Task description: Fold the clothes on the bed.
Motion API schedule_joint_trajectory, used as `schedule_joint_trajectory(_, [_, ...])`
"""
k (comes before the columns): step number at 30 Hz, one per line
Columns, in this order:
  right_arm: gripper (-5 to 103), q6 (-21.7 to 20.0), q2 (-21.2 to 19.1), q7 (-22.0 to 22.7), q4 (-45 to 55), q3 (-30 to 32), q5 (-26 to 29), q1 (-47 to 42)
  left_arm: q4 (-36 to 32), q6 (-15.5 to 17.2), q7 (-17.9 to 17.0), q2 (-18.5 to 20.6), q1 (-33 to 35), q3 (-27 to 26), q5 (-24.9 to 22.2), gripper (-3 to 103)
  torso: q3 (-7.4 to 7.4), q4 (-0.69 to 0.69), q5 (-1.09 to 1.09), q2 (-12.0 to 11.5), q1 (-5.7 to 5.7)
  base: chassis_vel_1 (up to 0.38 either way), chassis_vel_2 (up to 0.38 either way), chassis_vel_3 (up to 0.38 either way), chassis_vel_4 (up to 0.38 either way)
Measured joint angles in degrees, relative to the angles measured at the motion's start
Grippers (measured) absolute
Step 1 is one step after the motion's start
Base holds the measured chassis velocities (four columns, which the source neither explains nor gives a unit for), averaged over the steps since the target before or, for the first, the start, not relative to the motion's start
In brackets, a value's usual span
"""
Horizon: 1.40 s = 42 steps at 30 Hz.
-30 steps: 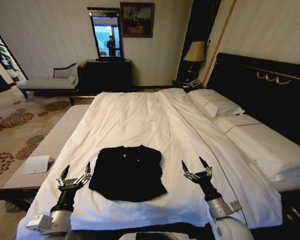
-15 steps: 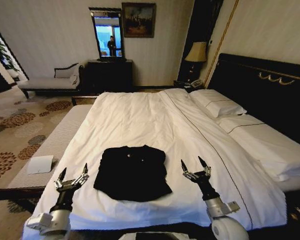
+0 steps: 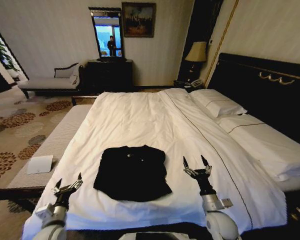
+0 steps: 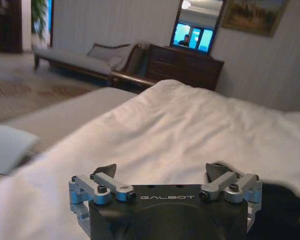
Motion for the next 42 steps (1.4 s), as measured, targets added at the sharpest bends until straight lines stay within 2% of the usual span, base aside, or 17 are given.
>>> schedule_joint_trajectory(1, [100, 0.00, 0.00, 0.00, 0.00, 0.00, 0.00, 0.00, 0.00, 0.00, 0.00, 0.00, 0.00, 0.00, 0.00, 100, 0.00, 0.00, 0.00, 0.00, 0.00, 0.000, 0.000, 0.000, 0.000])
schedule_joint_trajectory(4, [100, 2.17, 0.20, 1.78, -3.28, -1.23, -1.77, 2.14, 2.57, 5.19, -1.54, 3.31, -7.28, 1.13, -12.10, 100, 0.00, -0.02, 0.01, 0.00, 0.00, 0.000, 0.000, 0.000, 0.000])
schedule_joint_trajectory(9, [100, 2.45, 0.14, 3.40, -5.46, -2.83, -2.09, 4.13, 6.57, 8.15, -1.63, 4.74, -12.43, 1.70, -16.80, 100, 0.01, -0.02, 0.00, 0.00, 0.00, 0.000, 0.000, 0.000, 0.000])
schedule_joint_trajectory(10, [100, 2.37, -0.19, 4.19, -7.10, -4.52, -2.24, 6.14, 9.58, 9.89, -2.02, 5.25, -15.10, 1.82, -19.60, 100, 0.01, -0.01, 0.00, 0.00, 0.00, 0.000, 0.000, 0.000, 0.000])
schedule_joint_trajectory(14, [100, 1.86, -0.75, 4.98, -10.09, -7.56, -2.66, 8.95, 17.80, 12.21, -2.91, 5.96, -21.65, 2.66, -23.35, 100, 0.01, 0.04, 0.00, -0.01, 0.01, 0.000, 0.000, 0.000, 0.000])
schedule_joint_trajectory(15, [100, 1.86, -0.75, 4.98, -10.09, -7.56, -2.66, 8.95, 17.80, 12.21, -2.91, 5.96, -21.65, 2.66, -23.35, 100, 0.01, 0.04, 0.00, -0.01, 0.01, 0.000, 0.000, 0.000, 0.000])
schedule_joint_trajectory(19, [100, 1.89, -0.26, 5.44, -11.64, -7.80, -3.00, 9.09, 25.57, 14.17, -3.11, 7.26, -29.74, 6.65, -25.50, 100, 0.00, -0.02, 0.00, 0.00, 0.01, 0.000, 0.000, 0.000, 0.000])
schedule_joint_trajectory(25, [100, 2.11, -0.16, 5.56, -12.35, -7.62, -3.27, 9.26, 29.11, 14.72, -3.10, 7.96, -34.00, 11.67, -25.50, 100, 0.00, -0.01, 0.01, 0.00, 0.01, 0.000, 0.000, 0.000, 0.000])
schedule_joint_trajectory(29, [100, 2.36, -0.10, 5.66, -12.52, -7.42, -3.38, 9.29, 31.89, 14.73, -2.25, 7.49, -36.08, 15.88, -22.71, 100, 0.00, -0.01, 0.01, 0.00, 0.00, 0.000, 0.000, 0.000, 0.000])
schedule_joint_trajectory(34, [100, 2.39, -0.11, 5.68, -12.36, -7.12, -3.38, 9.09, 34.51, 13.48, -0.68, 6.30, -37.69, 17.54, -20.30, 103, 0.00, -0.01, 0.01, 0.00, 0.00, 0.000, 0.000, 0.000, 0.000])
schedule_joint_trajectory(38, [100, 2.41, -0.16, 5.69, -12.39, -6.79, -3.39, 8.95, 36.56, 12.80, -0.37, 5.89, -39.00, 18.01, -19.66, 95, 0.00, -0.01, 0.01, 0.00, 0.00, 0.000, 0.000, 0.000, 0.000])
schedule_joint_trajectory(39, [100, 2.42, -0.14, 5.70, -12.48, -6.68, -3.41, 8.92, 37.49, 12.70, -0.36, 5.92, -39.59, 18.26, -19.58, 85, 0.00, 0.00, 0.01, 0.00, 0.00, 0.000, 0.000, 0.000, 0.000])
schedule_joint_trajectory(42, [100, 2.43, -0.05, 5.73, -12.69, -6.61, -3.50, 8.90, 38.47, 12.72, -0.40, 6.07, -40.16, 18.63, -19.53, 80, 0.00, -0.01, 0.01, 0.00, 0.00, 0.000, 0.000, 0.000, 0.000])
